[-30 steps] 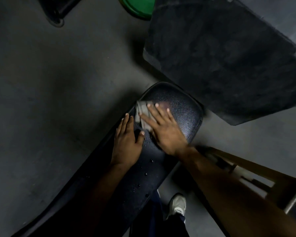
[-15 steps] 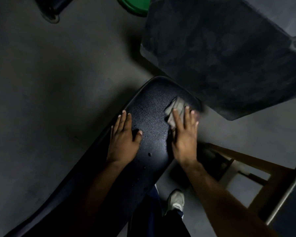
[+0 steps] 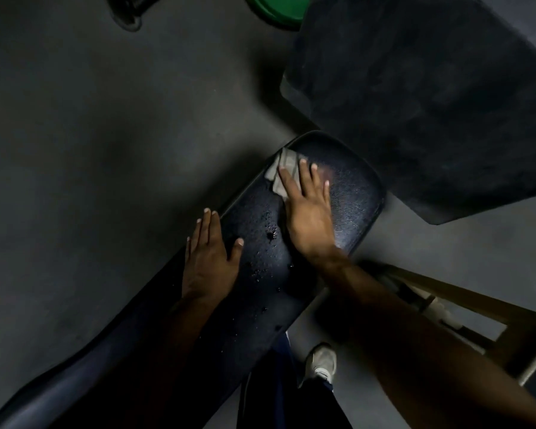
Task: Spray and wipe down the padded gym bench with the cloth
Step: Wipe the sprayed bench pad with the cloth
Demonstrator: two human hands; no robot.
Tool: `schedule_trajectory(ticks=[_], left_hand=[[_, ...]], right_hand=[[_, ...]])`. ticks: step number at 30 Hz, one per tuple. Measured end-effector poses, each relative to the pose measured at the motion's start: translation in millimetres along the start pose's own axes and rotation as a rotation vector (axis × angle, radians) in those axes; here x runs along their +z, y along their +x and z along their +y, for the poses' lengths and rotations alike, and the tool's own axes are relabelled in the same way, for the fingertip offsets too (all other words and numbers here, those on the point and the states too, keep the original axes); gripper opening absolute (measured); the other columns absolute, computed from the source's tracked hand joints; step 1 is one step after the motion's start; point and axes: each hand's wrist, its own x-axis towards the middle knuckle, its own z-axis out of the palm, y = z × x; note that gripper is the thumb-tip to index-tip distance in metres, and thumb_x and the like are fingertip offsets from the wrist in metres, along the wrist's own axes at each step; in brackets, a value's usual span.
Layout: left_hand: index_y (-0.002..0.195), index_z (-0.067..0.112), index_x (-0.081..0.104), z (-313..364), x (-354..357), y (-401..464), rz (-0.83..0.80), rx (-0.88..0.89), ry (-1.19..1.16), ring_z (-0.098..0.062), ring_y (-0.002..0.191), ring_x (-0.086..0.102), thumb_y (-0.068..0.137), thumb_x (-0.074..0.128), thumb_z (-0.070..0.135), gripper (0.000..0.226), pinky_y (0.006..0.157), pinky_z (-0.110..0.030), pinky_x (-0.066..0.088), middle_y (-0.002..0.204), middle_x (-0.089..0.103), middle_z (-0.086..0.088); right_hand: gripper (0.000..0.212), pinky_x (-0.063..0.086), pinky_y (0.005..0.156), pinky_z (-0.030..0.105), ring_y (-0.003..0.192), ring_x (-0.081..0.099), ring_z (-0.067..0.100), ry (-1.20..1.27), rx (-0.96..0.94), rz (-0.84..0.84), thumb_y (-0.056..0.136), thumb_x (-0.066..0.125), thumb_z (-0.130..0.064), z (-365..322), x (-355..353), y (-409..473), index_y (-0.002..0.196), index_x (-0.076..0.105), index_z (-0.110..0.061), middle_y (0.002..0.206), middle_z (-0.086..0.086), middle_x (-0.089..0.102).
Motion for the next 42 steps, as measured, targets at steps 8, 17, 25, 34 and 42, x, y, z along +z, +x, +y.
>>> schedule_trajectory(ticks=[8,17,25,34,42], left_hand=[[0.159,0.015,0.007,-13.0,1.3,-17.2,0.008,-0.019,-0.044,-0.016,0.153,0.001,0.103,0.036,0.039,0.068,0.124,-0.038,0.003,0.167,0.002,0.001],[0.158,0.015,0.013,-15.7,5.9,-28.7,0.044,-0.048,-0.100,-0.015,0.153,0.003,0.095,0.016,0.053,0.073,0.123,-0.037,0.003,0.167,0.006,0.001],[0.157,0.013,0.020,-13.1,1.1,-34.5,0.047,-0.130,-0.141,-0.016,0.153,0.009,0.105,0.024,0.042,0.060,0.124,-0.041,0.008,0.166,0.014,-0.003],[0.156,0.011,0.023,-2.2,7.3,-51.7,0.088,-0.206,-0.175,-0.018,0.153,0.009,0.105,0.027,0.042,0.060,0.123,-0.039,0.007,0.166,0.014,-0.004],[0.157,0.013,0.018,-3.6,21.8,-77.6,0.112,-0.231,-0.129,-0.016,0.153,0.004,0.105,0.028,0.042,0.061,0.123,-0.041,0.003,0.167,0.006,-0.001]], right_hand=[[0.085,0.010,0.130,0.049,0.161,0.012,0.030,-0.122,-0.412,-0.133,0.090,0.065,-0.015,-13.7,20.2,-69.8,0.163,0.025,-0.034,0.173,0.006,0.019],[0.069,0.011,0.129,0.055,0.161,0.005,0.032,-0.089,-0.154,-0.127,0.102,0.052,-0.017,13.9,-10.1,-52.2,0.163,0.024,-0.034,0.174,0.009,0.010],[0.070,0.012,0.127,0.055,0.159,0.017,0.035,-0.125,-0.420,-0.113,0.097,0.059,-0.022,-51.4,29.6,-47.3,0.161,0.033,-0.030,0.172,0.010,0.022],[0.085,0.006,0.129,0.046,0.161,0.004,0.028,-0.197,-0.450,-0.284,0.089,0.043,-0.009,32.4,-12.9,-123.3,0.164,0.015,-0.039,0.175,0.001,0.006],[0.056,0.013,0.126,0.063,0.159,0.009,0.041,-0.066,-0.268,-0.159,0.107,0.047,-0.026,2.0,3.8,-32.9,0.161,0.031,-0.031,0.173,0.012,0.014]])
